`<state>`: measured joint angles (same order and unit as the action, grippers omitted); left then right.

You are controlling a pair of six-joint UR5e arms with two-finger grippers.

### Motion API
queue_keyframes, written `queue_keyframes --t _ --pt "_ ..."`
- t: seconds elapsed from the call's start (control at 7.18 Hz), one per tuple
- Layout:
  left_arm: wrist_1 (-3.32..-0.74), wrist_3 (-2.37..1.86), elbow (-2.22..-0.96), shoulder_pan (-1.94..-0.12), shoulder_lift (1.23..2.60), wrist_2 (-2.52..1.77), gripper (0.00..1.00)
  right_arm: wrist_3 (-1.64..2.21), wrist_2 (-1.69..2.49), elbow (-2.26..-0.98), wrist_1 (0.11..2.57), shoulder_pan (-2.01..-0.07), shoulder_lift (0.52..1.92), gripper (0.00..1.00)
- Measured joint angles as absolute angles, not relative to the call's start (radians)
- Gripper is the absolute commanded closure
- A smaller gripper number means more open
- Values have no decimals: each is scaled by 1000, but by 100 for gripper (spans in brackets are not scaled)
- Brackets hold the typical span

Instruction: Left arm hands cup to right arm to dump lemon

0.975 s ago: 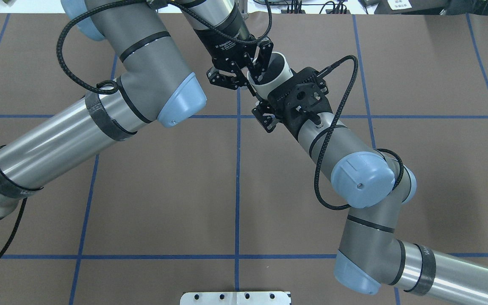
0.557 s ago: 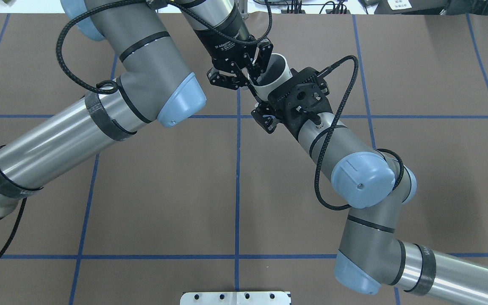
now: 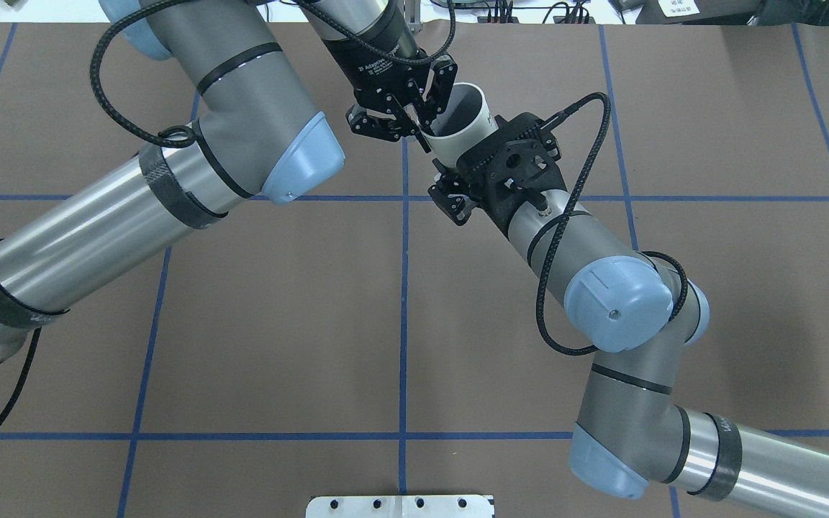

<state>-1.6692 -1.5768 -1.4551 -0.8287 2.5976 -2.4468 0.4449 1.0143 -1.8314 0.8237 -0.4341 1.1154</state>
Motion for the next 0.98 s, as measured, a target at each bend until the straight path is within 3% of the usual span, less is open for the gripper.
queue_keyframes --t 0.98 --pt "-1679 -1533 -1447 -975 2581 -2478 100 445 1026 -1828 850 -445 1118 0"
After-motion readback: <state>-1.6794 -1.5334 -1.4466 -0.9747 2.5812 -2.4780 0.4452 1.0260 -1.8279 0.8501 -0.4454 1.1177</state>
